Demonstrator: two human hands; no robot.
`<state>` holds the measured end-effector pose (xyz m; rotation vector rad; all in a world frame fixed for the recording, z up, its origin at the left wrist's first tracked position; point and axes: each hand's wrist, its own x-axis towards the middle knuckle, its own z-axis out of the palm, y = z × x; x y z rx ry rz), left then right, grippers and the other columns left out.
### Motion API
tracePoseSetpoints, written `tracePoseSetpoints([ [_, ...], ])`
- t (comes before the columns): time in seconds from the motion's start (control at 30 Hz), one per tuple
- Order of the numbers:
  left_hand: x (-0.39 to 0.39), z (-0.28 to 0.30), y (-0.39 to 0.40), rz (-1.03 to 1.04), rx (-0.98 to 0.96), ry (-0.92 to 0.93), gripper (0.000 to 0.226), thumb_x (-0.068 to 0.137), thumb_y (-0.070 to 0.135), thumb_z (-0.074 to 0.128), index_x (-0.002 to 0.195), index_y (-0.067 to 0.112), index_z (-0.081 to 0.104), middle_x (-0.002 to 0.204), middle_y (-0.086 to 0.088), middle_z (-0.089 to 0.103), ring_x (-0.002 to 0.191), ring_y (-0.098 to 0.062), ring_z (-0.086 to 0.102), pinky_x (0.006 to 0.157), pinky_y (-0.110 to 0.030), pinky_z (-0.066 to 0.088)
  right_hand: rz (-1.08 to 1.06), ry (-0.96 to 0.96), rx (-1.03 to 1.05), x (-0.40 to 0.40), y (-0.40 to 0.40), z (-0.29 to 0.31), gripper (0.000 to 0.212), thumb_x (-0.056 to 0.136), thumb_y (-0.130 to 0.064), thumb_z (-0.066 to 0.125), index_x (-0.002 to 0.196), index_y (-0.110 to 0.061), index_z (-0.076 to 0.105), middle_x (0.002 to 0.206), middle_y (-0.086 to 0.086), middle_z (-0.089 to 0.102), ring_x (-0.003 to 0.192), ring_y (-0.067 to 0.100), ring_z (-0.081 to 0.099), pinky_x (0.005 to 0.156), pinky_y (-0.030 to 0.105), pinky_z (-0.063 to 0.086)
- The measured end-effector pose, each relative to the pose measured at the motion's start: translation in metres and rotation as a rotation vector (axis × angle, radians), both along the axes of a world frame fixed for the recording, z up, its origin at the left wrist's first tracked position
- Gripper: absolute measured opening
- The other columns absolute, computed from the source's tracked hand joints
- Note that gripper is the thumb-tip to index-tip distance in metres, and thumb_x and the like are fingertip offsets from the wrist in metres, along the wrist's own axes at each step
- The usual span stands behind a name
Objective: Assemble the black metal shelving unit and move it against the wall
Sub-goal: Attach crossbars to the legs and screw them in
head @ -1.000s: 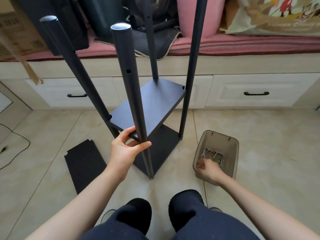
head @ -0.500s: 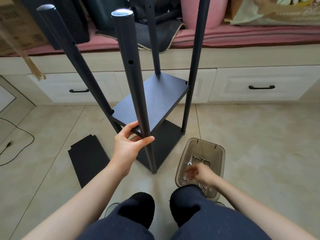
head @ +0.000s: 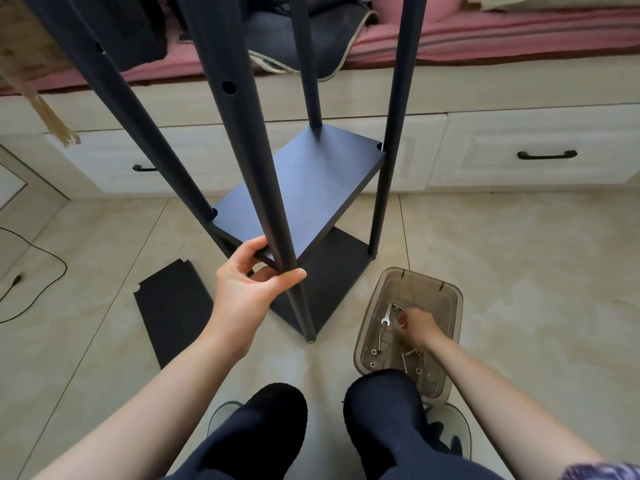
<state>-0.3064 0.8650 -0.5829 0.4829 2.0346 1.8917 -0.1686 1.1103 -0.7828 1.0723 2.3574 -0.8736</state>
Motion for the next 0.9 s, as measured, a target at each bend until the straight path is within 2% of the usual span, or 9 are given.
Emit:
tracePoseSetpoints([
  [0.03,0.000,0.000,0.000,-0.002,0.001,0.002,0.052,0.056,0.033,0.090,0.104,0.042,0.072,0.097,0.012,0.072,0.089,-0.007,0.072,0.069,-0.011,0.054,0.010,0.004,-0.004,-0.002,-0.001,-0.003,0.014,0.097,-0.014,0.055,0.101,-0.008,0.067,0.106,0.011,0.068,0.100,0.026,0.065,0.085,0.032,0.052],
  [0.1,0.001,0.000,0.000,-0.009,0.007,0.003,0.051,0.057,0.033,0.090,0.104,0.041,0.072,0.098,0.013,0.072,0.091,-0.008,0.073,0.071,-0.012,0.054,0.020,-0.021,-0.036,-0.007,-0.009,-0.012,0.026,0.096,-0.019,0.055,0.070,-0.016,0.056,0.080,0.004,0.061,0.076,0.020,0.060,0.063,0.028,0.046],
  [0.13,0.002,0.000,0.001,-0.010,0.012,0.002,0.051,0.056,0.034,0.090,0.104,0.040,0.072,0.099,0.013,0.073,0.091,-0.009,0.073,0.072,-0.013,0.055,0.014,-0.027,-0.059,-0.008,-0.014,-0.016,0.028,0.095,-0.021,0.055,0.067,-0.017,0.053,0.078,0.004,0.059,0.076,0.022,0.058,0.061,0.028,0.042],
  [0.2,0.002,0.000,0.001,-0.002,0.019,-0.004,0.053,0.053,0.037,0.090,0.103,0.041,0.073,0.100,0.012,0.073,0.092,-0.011,0.073,0.073,-0.014,0.055,0.025,-0.032,-0.070,-0.009,-0.023,-0.022,0.016,0.093,-0.024,0.058,0.086,-0.011,0.064,0.097,0.010,0.066,0.093,0.026,0.063,0.070,0.027,0.042],
  [0.23,0.002,0.000,0.001,0.002,0.021,-0.008,0.054,0.051,0.039,0.090,0.102,0.042,0.073,0.100,0.012,0.073,0.093,-0.012,0.074,0.073,-0.015,0.056,0.018,-0.033,-0.072,-0.010,-0.026,-0.027,0.019,0.092,-0.026,0.061,0.099,-0.009,0.066,0.108,0.011,0.066,0.102,0.028,0.064,0.074,0.028,0.043],
  [0.3,0.002,0.000,0.001,0.000,0.027,-0.013,0.054,0.051,0.038,0.090,0.103,0.041,0.073,0.099,0.011,0.073,0.093,-0.015,0.074,0.074,-0.016,0.056,0.010,-0.040,-0.067,-0.011,-0.033,-0.031,0.028,0.090,-0.029,0.064,0.110,-0.010,0.065,0.117,0.011,0.065,0.109,0.029,0.063,0.077,0.029,0.045],
  [0.5,0.003,0.002,0.002,-0.001,0.032,-0.019,0.053,0.053,0.030,0.090,0.102,0.039,0.074,0.097,0.011,0.073,0.089,-0.018,0.074,0.076,-0.017,0.057,-0.023,-0.041,-0.068,-0.014,-0.039,-0.037,0.027,0.093,-0.026,0.059,0.110,-0.005,0.062,0.119,0.015,0.065,0.113,0.032,0.061,0.084,0.032,0.047],
  [0.63,0.004,0.002,0.002,-0.009,0.035,-0.020,0.053,0.053,0.030,0.091,0.102,0.039,0.074,0.095,0.010,0.072,0.088,-0.017,0.074,0.077,-0.017,0.057,-0.020,-0.047,-0.052,-0.015,-0.040,-0.038,0.028,0.092,-0.017,0.055,0.116,-0.004,0.061,0.123,0.018,0.063,0.116,0.034,0.060,0.090,0.036,0.050],
  [0.9,0.004,0.000,0.002,-0.003,0.021,-0.029,0.054,0.049,0.039,0.090,0.100,0.045,0.074,0.096,0.014,0.073,0.091,-0.014,0.074,0.074,-0.015,0.056,-0.149,-0.070,-0.091,-0.022,-0.048,-0.030,0.032,0.089,-0.011,0.049,0.120,-0.007,0.057,0.128,0.014,0.060,0.124,0.032,0.053,0.094,0.037,0.047],
])
